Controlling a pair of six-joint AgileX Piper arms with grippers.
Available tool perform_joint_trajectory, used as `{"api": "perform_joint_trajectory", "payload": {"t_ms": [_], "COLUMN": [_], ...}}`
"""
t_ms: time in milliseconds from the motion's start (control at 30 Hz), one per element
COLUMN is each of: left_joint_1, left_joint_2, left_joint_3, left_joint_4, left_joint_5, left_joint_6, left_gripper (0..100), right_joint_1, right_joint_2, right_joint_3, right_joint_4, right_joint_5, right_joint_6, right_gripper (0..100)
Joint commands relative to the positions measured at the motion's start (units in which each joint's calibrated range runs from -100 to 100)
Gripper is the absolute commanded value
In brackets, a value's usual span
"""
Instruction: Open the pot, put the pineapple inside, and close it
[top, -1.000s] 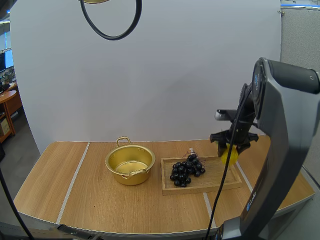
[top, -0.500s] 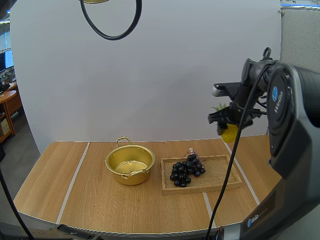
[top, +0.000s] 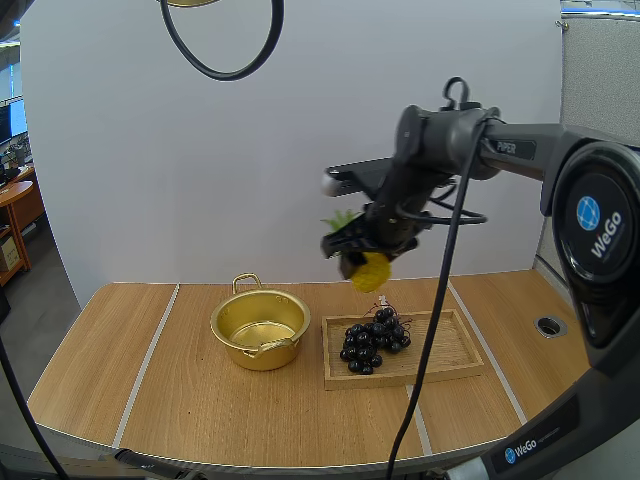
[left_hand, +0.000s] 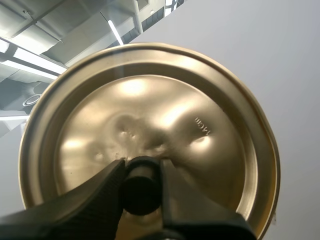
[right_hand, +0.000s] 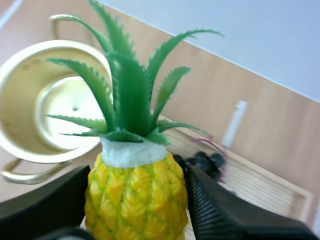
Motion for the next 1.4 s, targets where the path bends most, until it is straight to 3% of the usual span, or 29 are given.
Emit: {"api": "perform_joint_trajectory", "payload": {"t_ms": [0,233,767,1367], "left_joint_1": [0.06,0.06,0.06,0.06], "left_joint_2": [-0.2,-0.2,-0.2,-0.2], "left_joint_3": [-0.5,-0.5,-0.5,-0.5], "left_joint_4": [0.5,0.5,0.5,0.5], "left_joint_5": [-2.0,-2.0,-2.0,-2.0], "left_joint_6": [-0.1,-0.1,-0.1,-0.1], "left_gripper": [0,0,0,0], "right_joint_1": [2.4,5.8,9.9,10.6], "right_joint_2": [-0.3,3.0,14.2,26.7], "right_joint_3": [-0.9,-5.4,-12.4,-12.8], "right_joint_4": [0.1,0.1,0.1,-0.1], "right_joint_5": [-0.8,-0.2,-1.8,-12.1], "right_joint_6": [0.6,0.9,1.3,0.3], "right_gripper": [0,0,0,0]}}
